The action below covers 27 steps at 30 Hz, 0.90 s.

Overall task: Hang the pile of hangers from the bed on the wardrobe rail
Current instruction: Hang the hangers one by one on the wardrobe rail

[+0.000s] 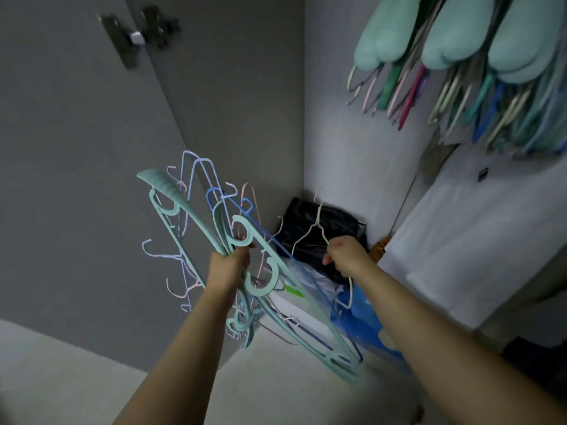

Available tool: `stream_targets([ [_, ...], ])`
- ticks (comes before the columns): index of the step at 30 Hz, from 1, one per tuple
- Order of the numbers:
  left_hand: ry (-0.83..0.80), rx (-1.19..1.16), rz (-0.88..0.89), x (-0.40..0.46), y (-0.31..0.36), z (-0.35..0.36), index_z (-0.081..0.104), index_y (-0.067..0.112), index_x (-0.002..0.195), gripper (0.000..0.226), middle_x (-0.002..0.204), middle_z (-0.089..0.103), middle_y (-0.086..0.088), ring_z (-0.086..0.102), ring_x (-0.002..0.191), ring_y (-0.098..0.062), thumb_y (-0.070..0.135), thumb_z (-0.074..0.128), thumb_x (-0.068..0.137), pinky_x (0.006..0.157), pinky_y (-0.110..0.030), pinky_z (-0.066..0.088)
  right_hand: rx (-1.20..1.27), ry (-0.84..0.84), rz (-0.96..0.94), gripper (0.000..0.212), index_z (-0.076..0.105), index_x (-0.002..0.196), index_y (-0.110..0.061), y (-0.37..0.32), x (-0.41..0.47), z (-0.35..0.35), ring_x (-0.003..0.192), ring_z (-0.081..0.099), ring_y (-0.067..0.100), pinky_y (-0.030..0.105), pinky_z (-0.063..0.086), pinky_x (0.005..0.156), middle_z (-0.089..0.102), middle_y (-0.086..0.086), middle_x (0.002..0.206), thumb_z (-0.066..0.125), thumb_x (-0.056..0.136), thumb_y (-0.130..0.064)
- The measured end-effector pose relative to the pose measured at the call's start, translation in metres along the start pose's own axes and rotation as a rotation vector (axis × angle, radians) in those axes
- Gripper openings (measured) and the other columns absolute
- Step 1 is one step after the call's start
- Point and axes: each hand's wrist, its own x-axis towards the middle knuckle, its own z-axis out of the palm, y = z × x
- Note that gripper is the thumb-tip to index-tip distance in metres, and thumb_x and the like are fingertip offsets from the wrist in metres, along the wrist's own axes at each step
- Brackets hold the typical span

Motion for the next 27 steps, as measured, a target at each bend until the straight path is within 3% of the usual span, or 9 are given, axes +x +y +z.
stream_targets([
  [2,0.006,-0.035,0.003,-0.002,0.012,-0.006,0.069,0.015,0.066,0.028,0.062,0.043,-0.012,0.035,0.057,-0.019,0.003,0.059,0.089,0.058,-0.035,0.03,0.087,-0.016,-0.002,0.025,0.056,0.078,-0.009,-0.022,-0.018,0.0,0.031,0.03,0.013,0.013,0.02,0.035,0.054,0.017,0.072,0.036,0.093,-0.007],
  [5,0.042,-0.094,0.0,-0.002,0.029,-0.014,0.071,0.017,0.066,0.024,0.066,0.047,-0.015,0.04,0.064,-0.024,0.004,0.061,0.084,0.064,-0.041,0.035,0.249,-0.028,-0.19,0.033,0.041,0.119,-0.018,-0.058,-0.048,0.003,0.031,0.033,0.009,0.015,0.024,0.033,0.06,0.006,0.081,0.032,0.095,0.003],
  [9,0.055,-0.145,0.032,-0.002,0.052,-0.019,0.065,0.008,0.071,0.021,0.059,0.044,-0.013,0.042,0.059,-0.024,0.0,0.057,0.088,0.061,-0.038,0.037,0.21,0.11,-0.499,0.039,0.037,0.138,-0.015,-0.107,-0.081,0.002,0.032,0.034,0.004,0.015,0.029,0.035,0.065,-0.004,0.095,0.033,0.1,-0.004],
  [14,-0.003,-0.192,0.07,0.002,0.087,-0.015,0.059,0.003,0.07,0.02,0.053,0.042,-0.008,0.039,0.049,-0.021,0.006,0.062,0.09,0.048,-0.026,0.035,0.338,0.365,-0.709,0.047,0.035,0.143,-0.014,-0.176,-0.097,-0.002,0.058,0.044,0.004,0.019,0.036,0.059,0.06,-0.009,0.083,0.032,0.098,-0.003],
  [15,-0.018,-0.205,0.078,0.003,0.096,-0.013,0.06,0.003,0.071,0.019,0.053,0.041,-0.008,0.038,0.049,-0.021,0.005,0.062,0.089,0.047,-0.026,0.034,0.345,0.401,-0.732,0.048,0.033,0.144,-0.014,-0.191,-0.098,-0.005,0.06,0.045,0.006,0.02,0.038,0.059,0.057,-0.009,0.081,0.031,0.098,-0.002],
  [18,-0.052,-0.215,0.12,0.006,0.12,-0.008,0.061,0.002,0.076,0.013,0.055,0.039,-0.008,0.035,0.052,-0.02,0.009,0.063,0.086,0.053,-0.032,0.03,0.311,0.517,-0.788,0.05,0.028,0.146,-0.011,-0.238,-0.101,-0.019,0.065,0.045,0.003,0.002,0.036,0.053,0.051,-0.009,0.078,0.029,0.097,0.0],
  [20,-0.053,-0.213,0.144,0.006,0.132,-0.006,0.06,0.003,0.082,0.009,0.055,0.04,-0.008,0.036,0.052,-0.021,0.01,0.063,0.086,0.052,-0.031,0.03,0.279,0.574,-0.799,0.052,0.027,0.147,-0.008,-0.266,-0.099,-0.031,0.069,0.046,0.007,0.009,0.034,0.053,0.049,-0.007,0.077,0.031,0.096,0.0],
  [25,-0.052,-0.23,0.182,0.008,0.147,-0.001,0.06,0.004,0.087,0.007,0.058,0.044,-0.006,0.041,0.052,-0.018,0.01,0.059,0.091,0.043,-0.021,0.035,0.06,0.659,-0.649,0.054,0.031,0.145,-0.009,-0.312,-0.089,-0.067,0.112,0.056,0.028,0.022,0.036,0.078,0.058,0.013,0.125,0.044,0.094,-0.004],
  [27,-0.068,-0.221,0.191,0.011,0.148,0.0,0.059,0.006,0.084,0.014,0.058,0.044,-0.005,0.04,0.053,-0.018,0.018,0.062,0.091,0.045,-0.021,0.036,0.046,0.66,-0.582,0.05,0.036,0.142,-0.005,-0.322,-0.083,-0.076,0.12,0.054,0.03,0.025,0.041,0.086,0.054,0.014,0.133,0.045,0.093,-0.003],
])
